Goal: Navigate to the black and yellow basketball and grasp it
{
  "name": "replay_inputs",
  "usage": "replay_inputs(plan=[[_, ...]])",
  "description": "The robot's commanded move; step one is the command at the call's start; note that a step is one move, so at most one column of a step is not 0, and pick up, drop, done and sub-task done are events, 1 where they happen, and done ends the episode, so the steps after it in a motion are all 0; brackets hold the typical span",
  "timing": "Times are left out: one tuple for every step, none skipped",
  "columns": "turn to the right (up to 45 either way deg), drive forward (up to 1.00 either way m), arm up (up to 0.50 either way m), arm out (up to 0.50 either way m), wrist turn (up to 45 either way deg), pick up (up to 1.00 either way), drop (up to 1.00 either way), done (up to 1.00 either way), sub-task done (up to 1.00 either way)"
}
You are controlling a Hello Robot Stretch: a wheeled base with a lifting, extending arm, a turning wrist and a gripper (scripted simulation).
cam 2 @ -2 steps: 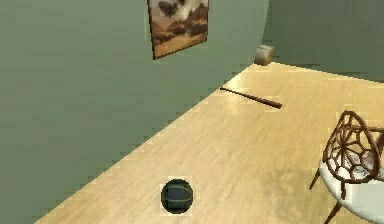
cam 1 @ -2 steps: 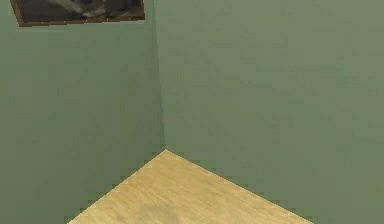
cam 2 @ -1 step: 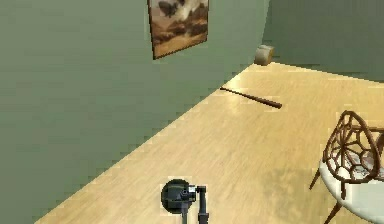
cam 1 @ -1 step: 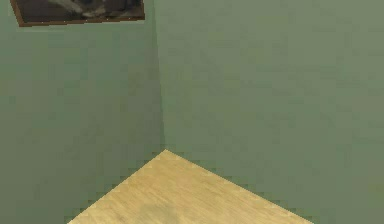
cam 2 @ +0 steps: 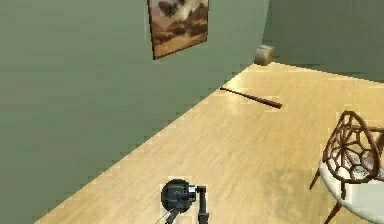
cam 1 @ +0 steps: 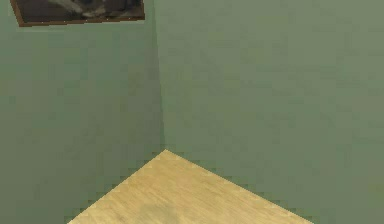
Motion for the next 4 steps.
replay_inputs(plan=[[0.0, 0.00, 0.00, 0.00, 45.0, 0.00, 0.00, 0.00, 0.00], [0.0, 0.00, 0.00, 0.00, 45.0, 0.00, 0.00, 0.00, 0.00], [0.0, 0.00, 0.00, 0.00, 27.0, 0.00, 0.00, 0.00, 0.00], [0.0, 0.00, -0.30, 0.00, 0.0, 0.00, 0.00, 0.00, 0.00]])
